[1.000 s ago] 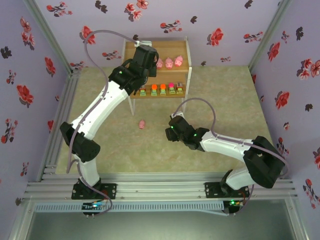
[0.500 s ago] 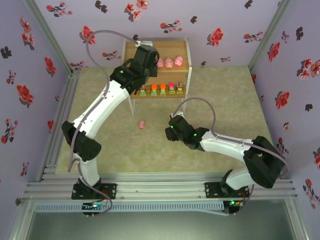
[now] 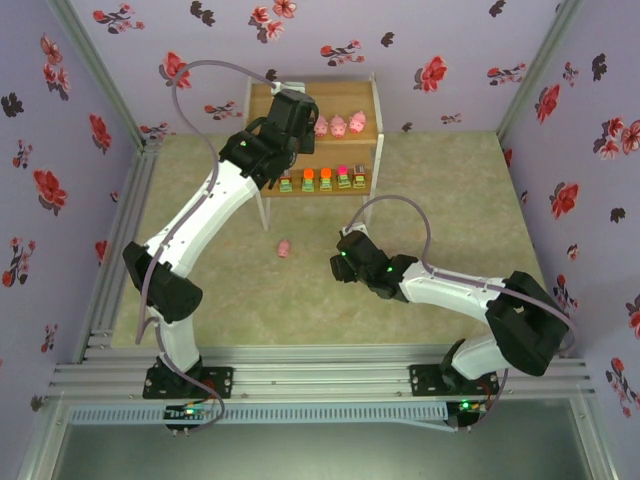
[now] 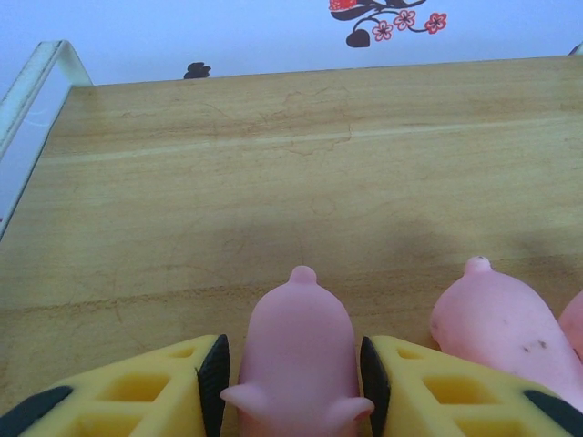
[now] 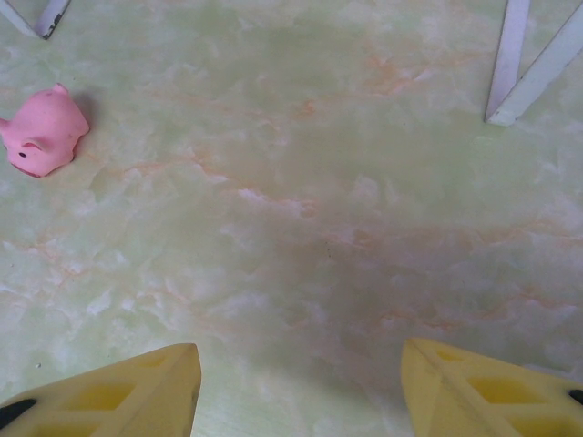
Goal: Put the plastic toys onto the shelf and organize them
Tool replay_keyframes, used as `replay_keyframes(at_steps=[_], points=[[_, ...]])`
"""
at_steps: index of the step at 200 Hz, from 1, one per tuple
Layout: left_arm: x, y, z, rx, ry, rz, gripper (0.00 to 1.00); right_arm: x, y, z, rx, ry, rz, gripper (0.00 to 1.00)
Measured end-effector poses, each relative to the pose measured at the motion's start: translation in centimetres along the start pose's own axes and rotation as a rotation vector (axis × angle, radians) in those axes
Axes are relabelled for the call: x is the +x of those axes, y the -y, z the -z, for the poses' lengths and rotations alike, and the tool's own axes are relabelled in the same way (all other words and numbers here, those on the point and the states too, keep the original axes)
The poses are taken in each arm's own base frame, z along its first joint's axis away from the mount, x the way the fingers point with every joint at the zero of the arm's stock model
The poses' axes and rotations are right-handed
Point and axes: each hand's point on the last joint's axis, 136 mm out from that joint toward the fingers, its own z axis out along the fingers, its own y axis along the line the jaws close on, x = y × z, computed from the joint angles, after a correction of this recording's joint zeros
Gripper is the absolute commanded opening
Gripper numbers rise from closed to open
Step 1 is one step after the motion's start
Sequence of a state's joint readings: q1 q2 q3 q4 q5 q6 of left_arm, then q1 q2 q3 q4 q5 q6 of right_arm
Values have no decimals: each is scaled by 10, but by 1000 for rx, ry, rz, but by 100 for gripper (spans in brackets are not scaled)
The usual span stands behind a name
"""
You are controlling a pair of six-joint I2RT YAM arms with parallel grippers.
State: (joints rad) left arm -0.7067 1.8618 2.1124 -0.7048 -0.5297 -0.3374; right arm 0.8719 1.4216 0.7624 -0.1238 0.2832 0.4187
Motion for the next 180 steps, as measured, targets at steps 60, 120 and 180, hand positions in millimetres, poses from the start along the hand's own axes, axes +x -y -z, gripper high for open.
replay_keyframes(at_steps=[60, 120, 180], points=[[-12, -1, 28, 33, 36, 14, 48, -1, 0, 0, 0, 1, -1, 45], [-9, -4, 64, 63, 63, 12, 49, -1, 0, 0, 0, 1, -1, 45], [36, 2, 96, 86, 41, -42, 49, -5, -3, 6, -19, 31, 1, 50]])
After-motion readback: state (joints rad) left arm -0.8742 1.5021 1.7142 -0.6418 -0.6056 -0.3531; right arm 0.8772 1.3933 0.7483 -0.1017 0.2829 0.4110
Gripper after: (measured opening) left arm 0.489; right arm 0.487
